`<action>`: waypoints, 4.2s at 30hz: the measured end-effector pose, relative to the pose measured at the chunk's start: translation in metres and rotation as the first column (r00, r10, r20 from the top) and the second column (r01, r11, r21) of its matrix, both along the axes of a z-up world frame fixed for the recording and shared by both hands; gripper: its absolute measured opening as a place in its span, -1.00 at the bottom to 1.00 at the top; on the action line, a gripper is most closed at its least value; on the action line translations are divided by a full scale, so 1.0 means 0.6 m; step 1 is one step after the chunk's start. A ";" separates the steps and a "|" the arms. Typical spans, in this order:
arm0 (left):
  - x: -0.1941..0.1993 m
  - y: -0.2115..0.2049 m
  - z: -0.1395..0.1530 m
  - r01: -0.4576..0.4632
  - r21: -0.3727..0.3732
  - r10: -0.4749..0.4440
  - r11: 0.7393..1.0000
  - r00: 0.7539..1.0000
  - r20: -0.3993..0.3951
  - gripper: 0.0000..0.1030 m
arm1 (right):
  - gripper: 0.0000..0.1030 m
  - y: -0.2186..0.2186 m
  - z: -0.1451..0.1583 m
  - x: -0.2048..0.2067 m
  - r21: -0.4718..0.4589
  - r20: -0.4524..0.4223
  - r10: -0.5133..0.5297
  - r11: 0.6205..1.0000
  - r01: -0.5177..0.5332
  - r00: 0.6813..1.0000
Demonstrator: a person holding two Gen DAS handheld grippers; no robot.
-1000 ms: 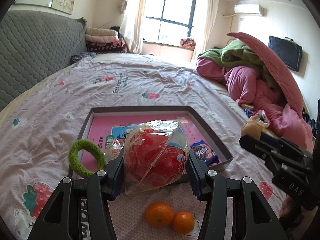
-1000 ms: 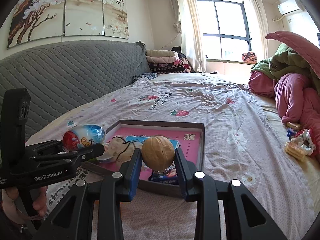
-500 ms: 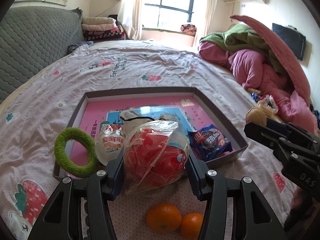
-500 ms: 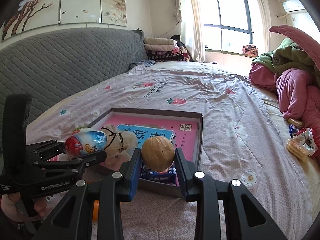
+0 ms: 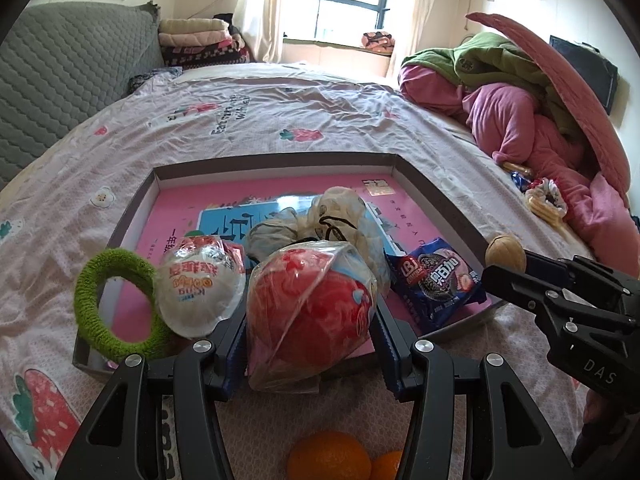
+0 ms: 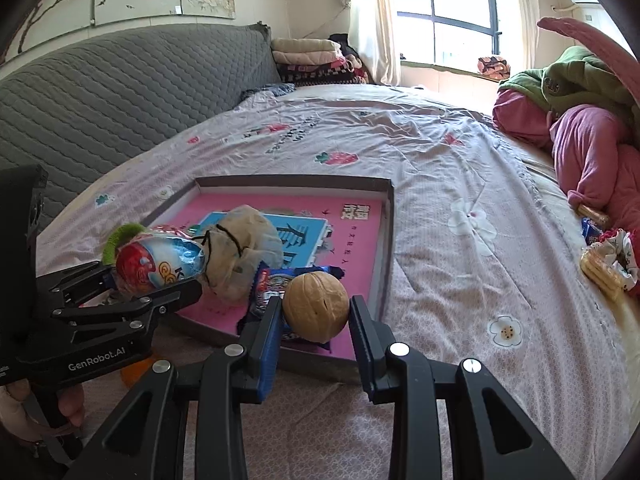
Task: Organize objects
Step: 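Carry the red ball and walnut over the grey tray with both tools, then lower the red ball into the tray with the left tool while the right tool lowers the walnut, then open both tools releasing the red ball and walnut in the tray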
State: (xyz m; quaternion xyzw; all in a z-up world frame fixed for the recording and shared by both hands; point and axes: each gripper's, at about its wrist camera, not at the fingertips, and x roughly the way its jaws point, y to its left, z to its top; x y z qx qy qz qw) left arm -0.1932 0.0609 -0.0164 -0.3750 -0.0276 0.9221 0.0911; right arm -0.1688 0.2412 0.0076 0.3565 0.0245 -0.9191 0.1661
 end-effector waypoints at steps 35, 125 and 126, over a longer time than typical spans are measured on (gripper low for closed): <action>-0.024 0.009 -0.011 0.024 0.028 -0.026 0.999 0.997 0.076 0.09 | -0.35 -0.005 -0.018 -0.010 0.040 0.041 -0.022 0.999 0.020 0.999; 0.075 -0.014 0.070 -0.026 0.001 0.026 1.000 1.000 0.007 0.12 | -0.04 0.004 0.038 0.027 -0.055 -0.082 -0.020 0.998 0.016 0.996; 0.078 -0.015 0.072 -0.026 0.002 0.026 1.000 1.000 0.004 0.12 | -0.03 0.004 0.039 0.030 -0.058 -0.088 -0.020 0.998 0.015 0.996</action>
